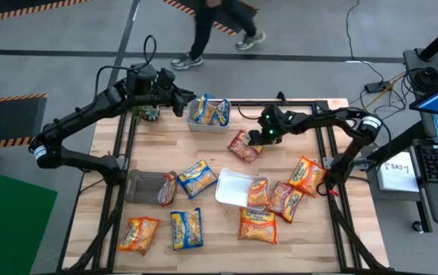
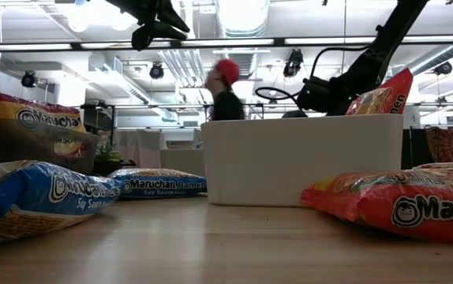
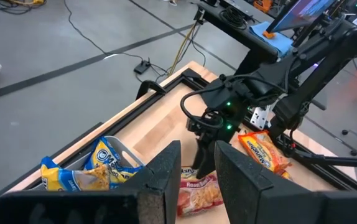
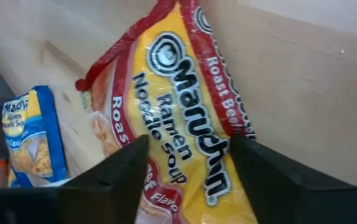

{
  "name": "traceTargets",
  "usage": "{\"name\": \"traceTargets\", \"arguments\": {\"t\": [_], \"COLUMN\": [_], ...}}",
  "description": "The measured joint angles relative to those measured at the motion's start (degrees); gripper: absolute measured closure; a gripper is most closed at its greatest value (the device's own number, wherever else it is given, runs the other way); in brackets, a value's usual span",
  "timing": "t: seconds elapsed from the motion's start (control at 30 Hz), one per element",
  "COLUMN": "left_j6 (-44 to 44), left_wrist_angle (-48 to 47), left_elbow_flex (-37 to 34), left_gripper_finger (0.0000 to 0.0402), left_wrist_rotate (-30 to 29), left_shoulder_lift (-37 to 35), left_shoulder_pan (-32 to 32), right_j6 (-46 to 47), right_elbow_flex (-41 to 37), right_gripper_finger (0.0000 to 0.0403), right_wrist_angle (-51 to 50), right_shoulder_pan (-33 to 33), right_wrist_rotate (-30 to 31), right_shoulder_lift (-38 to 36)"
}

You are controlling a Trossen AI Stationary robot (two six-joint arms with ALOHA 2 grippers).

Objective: Sort Maruchan noodles
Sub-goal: Put the red noodle pack into the black bin

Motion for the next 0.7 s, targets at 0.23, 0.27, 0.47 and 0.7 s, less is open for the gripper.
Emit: {"name": "traceTargets", "arguments": {"t": [0.23, 0.27, 0.47, 0.7], "left_j6": [-0.5, -0.5, -0.5, -1.2], "left_wrist_angle": [0.0, 0.0, 0.0, 0.1], "left_elbow_flex": [0.0, 0.0, 0.0, 0.0], "left_gripper_finger": [0.032, 0.032, 0.032, 0.032], "left_wrist_rotate": [0.0, 0.0, 0.0, 0.0], "left_shoulder_lift": [0.0, 0.0, 0.0, 0.7], "left_shoulder_pan": [-0.4, -0.5, -0.7, -0.8], "right_j6": [-0.7, -0.7, -0.7, -3.0], "right_elbow_flex": [-0.2, -0.3, -0.4, 0.2], "right_gripper_finger": [0.0316, 0.0336, 0.0389, 0.0394], "right_wrist_angle": [1.1, 1.5, 6.4, 12.5], "right_shoulder_pan": [0.0, 0.0, 0.0, 0.0], "right_wrist_rotate": [-0.8, -1.1, -1.5, -1.8], "right_shoulder_lift": [0.3, 0.2, -2.1, -7.0]}}
